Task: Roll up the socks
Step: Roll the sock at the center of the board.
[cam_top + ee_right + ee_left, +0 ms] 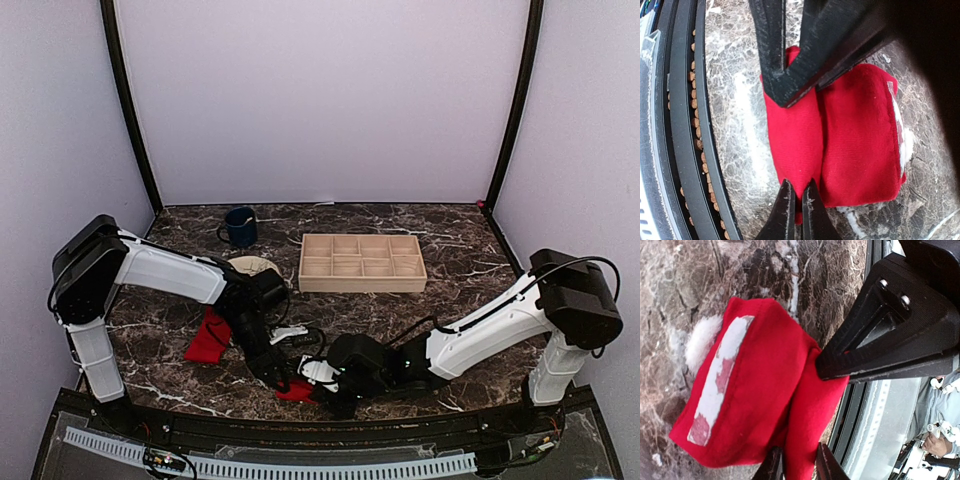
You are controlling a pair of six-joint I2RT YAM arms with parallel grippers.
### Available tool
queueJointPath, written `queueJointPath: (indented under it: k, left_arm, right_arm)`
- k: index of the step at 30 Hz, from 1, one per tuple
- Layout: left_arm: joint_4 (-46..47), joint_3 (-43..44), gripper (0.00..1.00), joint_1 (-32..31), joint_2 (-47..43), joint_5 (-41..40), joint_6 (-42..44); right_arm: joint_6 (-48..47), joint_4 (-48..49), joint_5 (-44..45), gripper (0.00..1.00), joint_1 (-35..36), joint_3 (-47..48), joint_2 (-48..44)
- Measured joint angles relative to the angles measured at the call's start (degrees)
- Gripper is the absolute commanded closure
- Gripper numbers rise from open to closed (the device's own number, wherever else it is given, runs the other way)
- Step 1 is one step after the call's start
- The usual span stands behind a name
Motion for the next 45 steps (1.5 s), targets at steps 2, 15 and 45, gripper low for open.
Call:
queueJointPath:
  k: [2, 15, 45]
  left_arm:
    - [0.00, -0.31, 0.76, 0.04, -0.66, -0.33, -0.22]
    - [0.68, -1.20, 0.75, 1.57, -8.20, -5.84, -1.68]
    - [25.44, -18.69, 0.70, -8.31, -30.32, -29.05, -5.55]
  right_arm:
    - [0.28, 0.09, 0.22, 0.99, 0.00, -0.04, 0.00]
    - [2.38, -1.79, -0.17, 0.99, -0.94, 0.92, 0.04]
    - [15.54, -10.80, -31.15, 1.00, -16.15, 7.15, 3.96]
